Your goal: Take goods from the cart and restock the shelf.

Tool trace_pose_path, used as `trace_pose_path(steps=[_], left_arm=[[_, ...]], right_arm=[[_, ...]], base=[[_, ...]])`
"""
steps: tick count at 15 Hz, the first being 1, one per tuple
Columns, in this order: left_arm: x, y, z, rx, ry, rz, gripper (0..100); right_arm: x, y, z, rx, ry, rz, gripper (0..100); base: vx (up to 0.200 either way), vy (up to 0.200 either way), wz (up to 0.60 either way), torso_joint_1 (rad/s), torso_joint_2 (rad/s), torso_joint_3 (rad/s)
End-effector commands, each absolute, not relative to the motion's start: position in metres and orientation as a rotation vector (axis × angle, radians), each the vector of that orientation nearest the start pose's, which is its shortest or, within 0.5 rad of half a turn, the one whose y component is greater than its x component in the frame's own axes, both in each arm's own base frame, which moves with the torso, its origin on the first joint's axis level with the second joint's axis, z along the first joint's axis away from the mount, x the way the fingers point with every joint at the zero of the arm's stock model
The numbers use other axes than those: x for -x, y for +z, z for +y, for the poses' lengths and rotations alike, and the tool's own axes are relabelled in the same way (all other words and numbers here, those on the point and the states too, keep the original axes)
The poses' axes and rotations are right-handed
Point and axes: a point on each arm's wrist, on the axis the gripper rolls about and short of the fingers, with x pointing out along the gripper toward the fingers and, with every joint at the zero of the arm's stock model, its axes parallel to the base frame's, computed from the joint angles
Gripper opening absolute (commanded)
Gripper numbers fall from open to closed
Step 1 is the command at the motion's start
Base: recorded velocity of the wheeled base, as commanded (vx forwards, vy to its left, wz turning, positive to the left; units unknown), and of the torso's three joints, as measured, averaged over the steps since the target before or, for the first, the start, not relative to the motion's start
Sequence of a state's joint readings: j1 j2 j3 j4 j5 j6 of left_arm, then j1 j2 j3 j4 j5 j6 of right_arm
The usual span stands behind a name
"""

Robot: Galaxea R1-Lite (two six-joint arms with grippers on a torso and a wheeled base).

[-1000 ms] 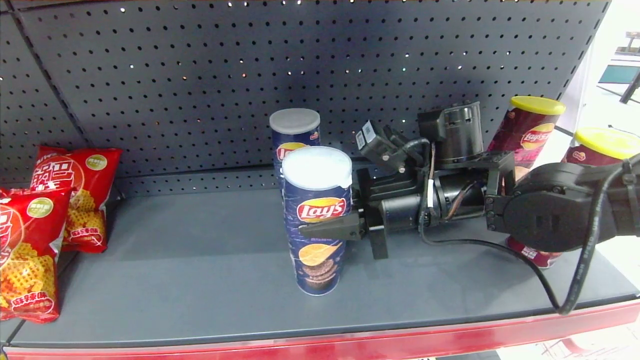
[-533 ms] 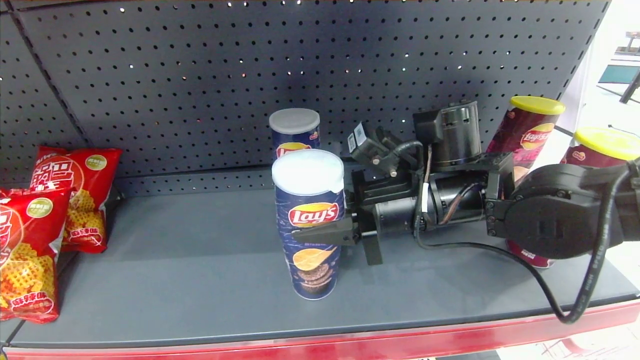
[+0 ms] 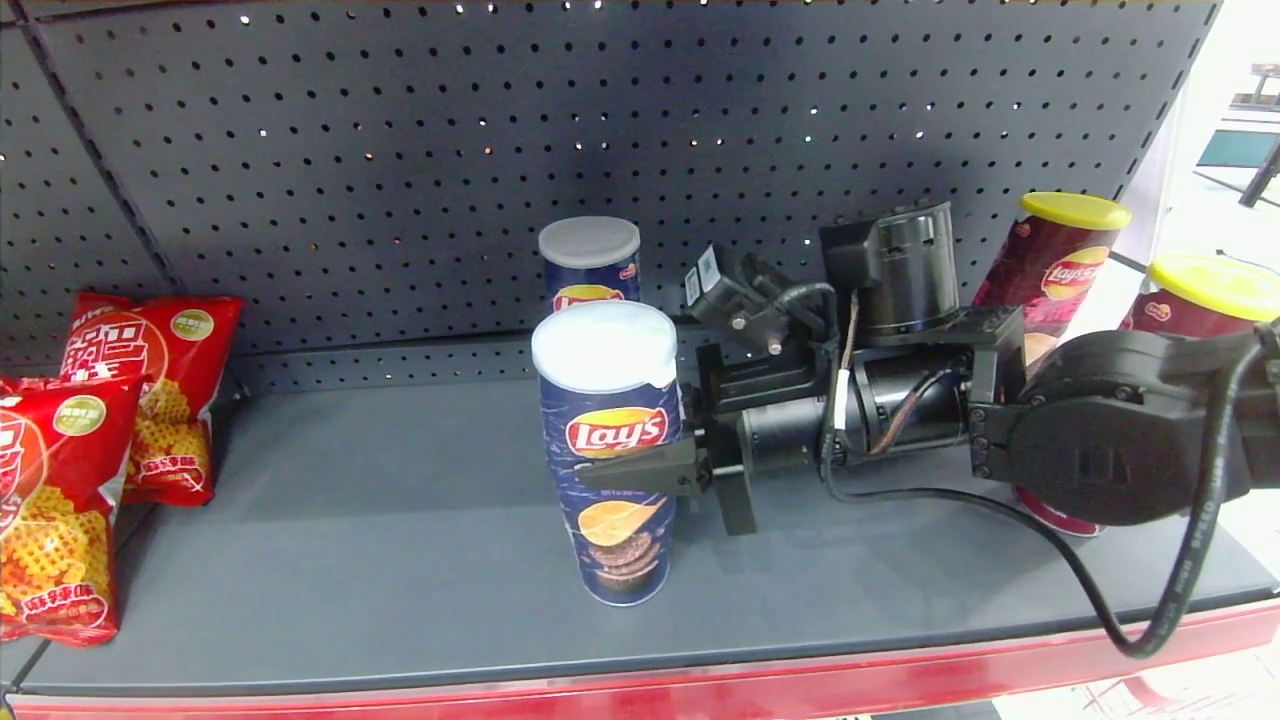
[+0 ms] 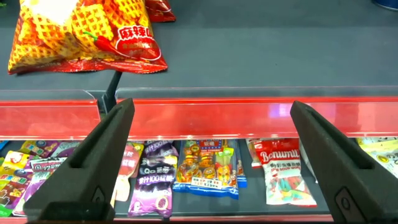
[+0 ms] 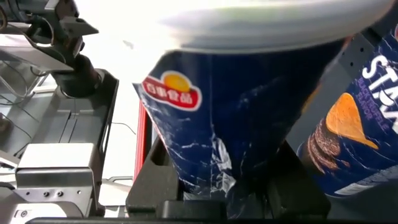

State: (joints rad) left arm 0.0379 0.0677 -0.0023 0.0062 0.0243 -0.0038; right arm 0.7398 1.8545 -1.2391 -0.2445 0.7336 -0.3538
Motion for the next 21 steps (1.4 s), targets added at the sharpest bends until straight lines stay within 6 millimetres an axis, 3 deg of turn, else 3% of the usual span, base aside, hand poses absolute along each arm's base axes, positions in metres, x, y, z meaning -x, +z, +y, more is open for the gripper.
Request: trace_pose_path(steps=[1, 10, 16, 17, 21], left_arm=[[0.018, 0.077, 0.0, 0.005, 0.063, 0.073, 100], [0.018, 0.077, 0.0, 0.005, 0.063, 0.073, 100], [0.018, 0.077, 0.0, 0.005, 0.063, 0.072, 100], [0.018, 0.077, 0.0, 0.005, 0.063, 0.073, 100], [0.018, 0.077, 0.0, 0.005, 0.063, 0.073, 100]], right_arm=[[-0.254, 0.213, 0.257, 0.288, 1.513, 0.145, 0], [-0.256, 0.219, 0.258, 0.276, 1.492, 0.135, 0], [-0.256, 0.212, 0.259, 0.276, 1.494, 0.161, 0], [-0.256, 0.209, 0.259, 0.277, 1.493, 0.172, 100], [-0.258, 0.205, 0.26, 0.277, 1.492, 0.171, 100]], base=[[0.0, 0.0, 0.0, 0.0, 0.0, 0.0], [0.0, 0.0, 0.0, 0.0, 0.0, 0.0], [0.0, 0.0, 0.0, 0.0, 0.0, 0.0], [0.0, 0.0, 0.0, 0.0, 0.0, 0.0], [0.0, 0.0, 0.0, 0.0, 0.0, 0.0]])
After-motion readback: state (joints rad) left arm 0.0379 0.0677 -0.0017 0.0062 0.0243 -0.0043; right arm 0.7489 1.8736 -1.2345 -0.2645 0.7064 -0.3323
